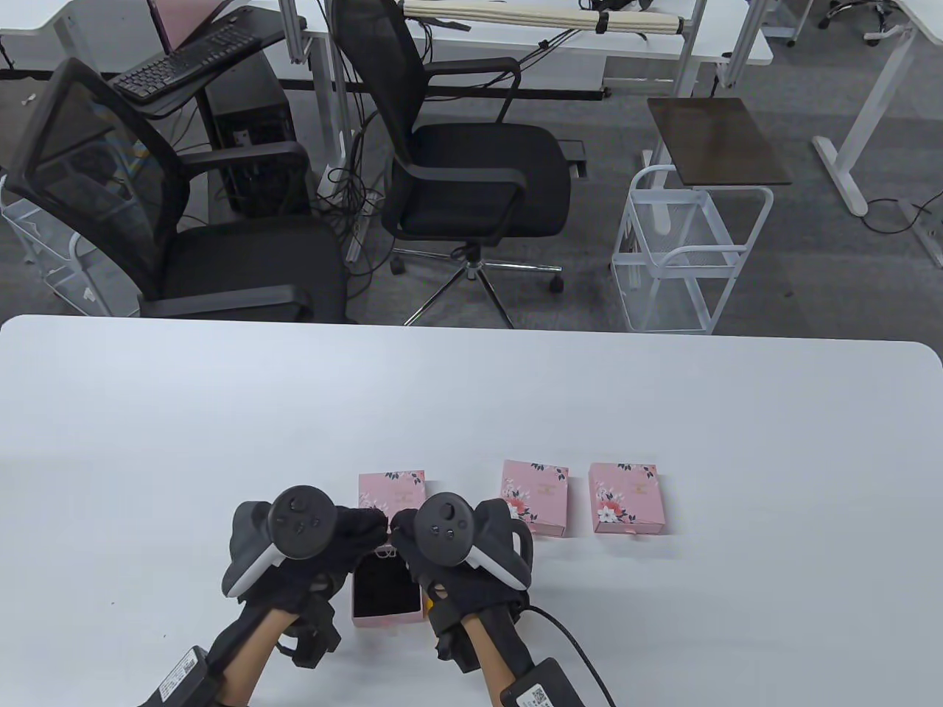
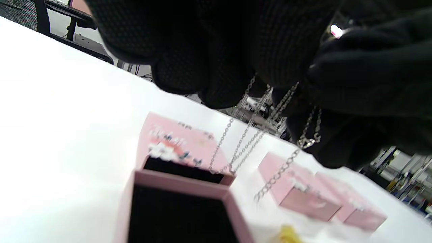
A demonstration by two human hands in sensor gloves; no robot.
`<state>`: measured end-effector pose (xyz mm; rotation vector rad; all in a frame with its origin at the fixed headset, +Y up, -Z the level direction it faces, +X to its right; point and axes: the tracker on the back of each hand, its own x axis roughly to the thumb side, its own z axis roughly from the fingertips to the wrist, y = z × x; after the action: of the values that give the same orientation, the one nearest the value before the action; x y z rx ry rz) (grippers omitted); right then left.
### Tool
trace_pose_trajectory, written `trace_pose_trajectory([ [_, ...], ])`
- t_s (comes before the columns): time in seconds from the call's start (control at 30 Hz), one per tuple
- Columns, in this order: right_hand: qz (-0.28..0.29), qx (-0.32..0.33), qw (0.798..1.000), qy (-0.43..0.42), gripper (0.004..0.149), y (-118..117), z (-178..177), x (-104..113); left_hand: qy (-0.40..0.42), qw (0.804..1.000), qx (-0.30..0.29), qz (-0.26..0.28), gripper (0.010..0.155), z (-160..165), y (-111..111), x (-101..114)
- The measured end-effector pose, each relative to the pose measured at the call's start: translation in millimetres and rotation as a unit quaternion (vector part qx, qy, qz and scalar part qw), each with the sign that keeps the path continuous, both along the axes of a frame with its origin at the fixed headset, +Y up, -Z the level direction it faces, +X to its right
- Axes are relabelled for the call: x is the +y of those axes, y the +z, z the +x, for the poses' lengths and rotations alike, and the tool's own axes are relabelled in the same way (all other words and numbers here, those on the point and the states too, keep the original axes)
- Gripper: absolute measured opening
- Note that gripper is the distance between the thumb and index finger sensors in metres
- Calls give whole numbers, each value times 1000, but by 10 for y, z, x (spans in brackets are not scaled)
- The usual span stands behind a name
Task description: Dust necklace
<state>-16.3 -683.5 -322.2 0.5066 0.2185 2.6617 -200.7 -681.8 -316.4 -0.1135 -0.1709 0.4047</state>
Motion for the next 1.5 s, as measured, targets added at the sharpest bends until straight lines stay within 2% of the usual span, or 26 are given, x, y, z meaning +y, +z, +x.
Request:
trace_pose_trajectory([
  [0.27, -54, 16, 997, 59, 38, -24, -129, -256, -93, 994, -12, -62, 37, 91, -75, -239],
  [0.47, -49, 20, 992, 112, 39, -7, -198, -346, -129, 989, -20, -69, 38, 147, -85, -338],
  [0.73, -34, 16, 990, 132, 42, -2, -200, -325, -153, 986, -28, -58, 42, 201, -69, -373],
  [1.0, -4, 6, 992, 122, 43, 102, -111, -161, -109, 994, 8, -13, 42, 59, -105, -349],
  [1.13, -1, 0, 993, 116, 43, 161, -66, -163, -96, 994, -11, -49, 39, 47, -130, -392],
  [1.37, 15, 4, 990, 137, 45, 259, -59, -162, -124, 991, -18, -45, 38, 109, -118, -436],
  [1.5, 19, 6, 991, 134, 44, 299, -51, -233, -130, 991, -13, -41, 41, 103, -119, -457],
])
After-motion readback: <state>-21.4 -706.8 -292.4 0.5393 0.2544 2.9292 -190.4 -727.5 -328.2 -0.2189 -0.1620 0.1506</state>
